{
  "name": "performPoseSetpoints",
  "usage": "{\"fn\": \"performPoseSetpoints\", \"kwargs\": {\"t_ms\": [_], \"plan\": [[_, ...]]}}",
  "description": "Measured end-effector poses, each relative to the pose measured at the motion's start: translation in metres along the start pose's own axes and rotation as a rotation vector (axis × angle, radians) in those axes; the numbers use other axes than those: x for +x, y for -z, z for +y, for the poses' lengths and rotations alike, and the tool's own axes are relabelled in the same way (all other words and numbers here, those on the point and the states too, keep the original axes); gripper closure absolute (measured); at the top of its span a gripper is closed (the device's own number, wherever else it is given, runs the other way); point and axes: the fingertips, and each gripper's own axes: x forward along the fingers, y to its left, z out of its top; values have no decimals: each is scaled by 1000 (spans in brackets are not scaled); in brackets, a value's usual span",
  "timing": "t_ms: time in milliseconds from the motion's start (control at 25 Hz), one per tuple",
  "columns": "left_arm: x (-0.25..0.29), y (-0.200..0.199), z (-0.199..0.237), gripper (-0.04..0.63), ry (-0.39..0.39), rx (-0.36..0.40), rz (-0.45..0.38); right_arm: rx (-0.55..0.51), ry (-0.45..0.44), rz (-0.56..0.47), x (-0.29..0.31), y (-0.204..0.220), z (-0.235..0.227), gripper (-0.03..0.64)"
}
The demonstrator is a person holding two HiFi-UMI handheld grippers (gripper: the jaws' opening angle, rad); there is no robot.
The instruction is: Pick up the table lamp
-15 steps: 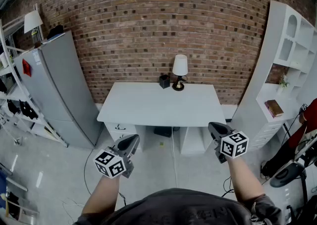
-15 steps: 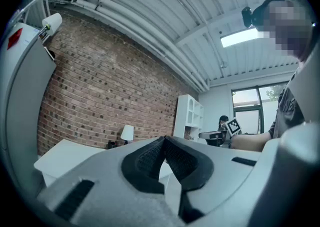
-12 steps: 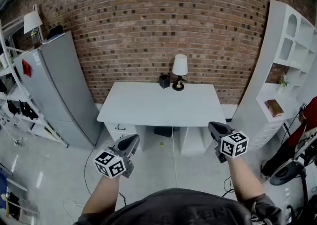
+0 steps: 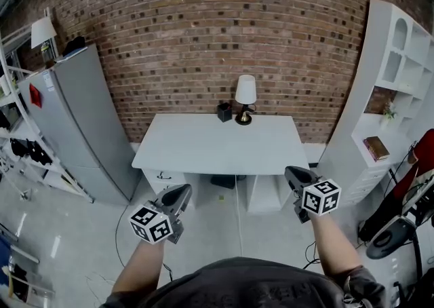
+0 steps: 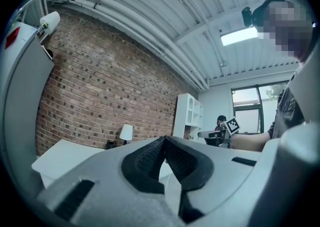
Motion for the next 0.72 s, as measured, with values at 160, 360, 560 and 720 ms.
{"fn": "performPoseSetpoints", "kwargs": {"t_ms": [160, 360, 560, 720], "plan": [[14, -1, -11, 598, -1, 8, 1, -5, 0, -4, -4, -3, -15, 624], [40, -3, -38, 598, -11, 19, -6, -24, -20, 8, -18, -6, -39, 623], [70, -2, -70, 598, -34, 24, -17, -36, -48, 18, -35, -8, -73, 623], [93, 7, -94, 598, -53, 17, -21, -43, -69, 31, -47, -5, -101, 623]]}}
